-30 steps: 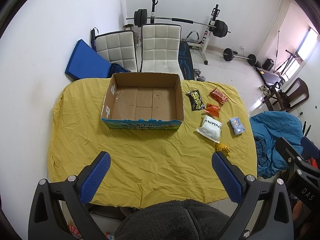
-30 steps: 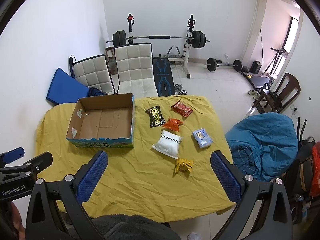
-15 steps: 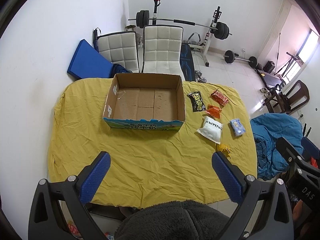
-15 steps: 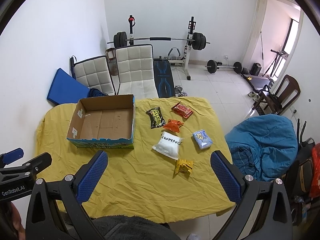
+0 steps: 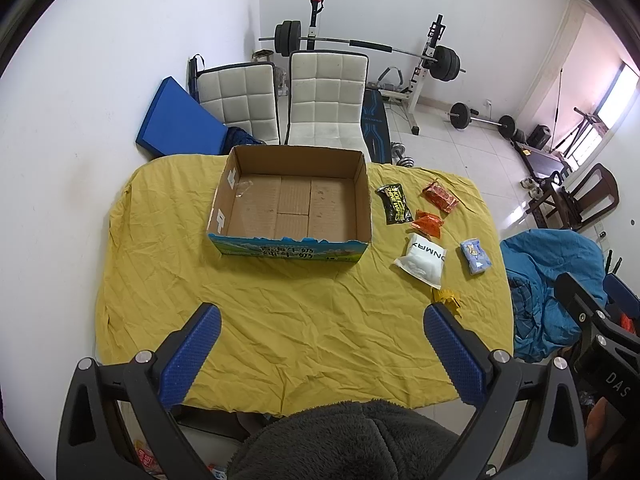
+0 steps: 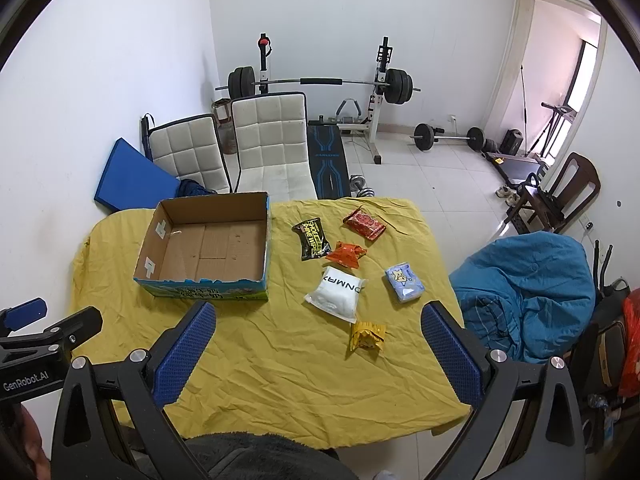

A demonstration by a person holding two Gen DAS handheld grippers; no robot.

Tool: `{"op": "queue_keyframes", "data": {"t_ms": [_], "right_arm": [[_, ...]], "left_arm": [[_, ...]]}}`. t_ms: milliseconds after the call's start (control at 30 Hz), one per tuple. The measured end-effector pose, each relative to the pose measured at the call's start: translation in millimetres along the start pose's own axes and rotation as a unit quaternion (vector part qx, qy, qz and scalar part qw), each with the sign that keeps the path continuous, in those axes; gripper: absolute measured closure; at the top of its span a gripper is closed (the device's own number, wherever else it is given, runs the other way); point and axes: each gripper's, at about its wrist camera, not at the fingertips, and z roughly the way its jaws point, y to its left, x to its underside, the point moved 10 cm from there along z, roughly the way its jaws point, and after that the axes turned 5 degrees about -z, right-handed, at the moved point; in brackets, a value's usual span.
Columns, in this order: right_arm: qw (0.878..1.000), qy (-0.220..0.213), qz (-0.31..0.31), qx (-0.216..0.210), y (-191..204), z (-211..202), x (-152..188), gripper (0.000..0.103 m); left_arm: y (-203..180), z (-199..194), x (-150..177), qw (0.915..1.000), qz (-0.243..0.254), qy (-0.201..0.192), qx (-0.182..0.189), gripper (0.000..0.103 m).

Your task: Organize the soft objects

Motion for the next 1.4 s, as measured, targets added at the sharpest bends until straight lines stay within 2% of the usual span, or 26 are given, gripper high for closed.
{"op": "queue_keyframes", "data": {"t_ms": [533, 700, 967, 1200, 1400], "right_arm": [[1.0, -0.001, -0.003, -0.004, 0, 1, 2, 0.0], [0.999, 0.025, 0.02, -0.005, -22, 28, 13, 0.0], [0.994, 0.078, 0.069, 0.045, -110, 102, 32, 0.0], [0.987, 0.139, 0.065, 0.045, -175, 193, 51, 0.0], [0.979, 0.194, 0.039, 0.041, -214, 287, 68, 0.0]], "left_arm": [[1, 1, 6, 1.0, -0.004, -0.001, 0.002, 0.0], [-14, 19, 1, 1.0, -0.001, 0.004, 0.009, 0.0], [-67, 93, -12, 0.9988, 0.021, 0.036, 0.026, 0.0], [-121, 180, -15, 0.9934, 0.05, 0.097, 0.036, 0.0], [-164, 253, -12, 0.984, 0.089, 0.15, 0.033, 0.0]]}}
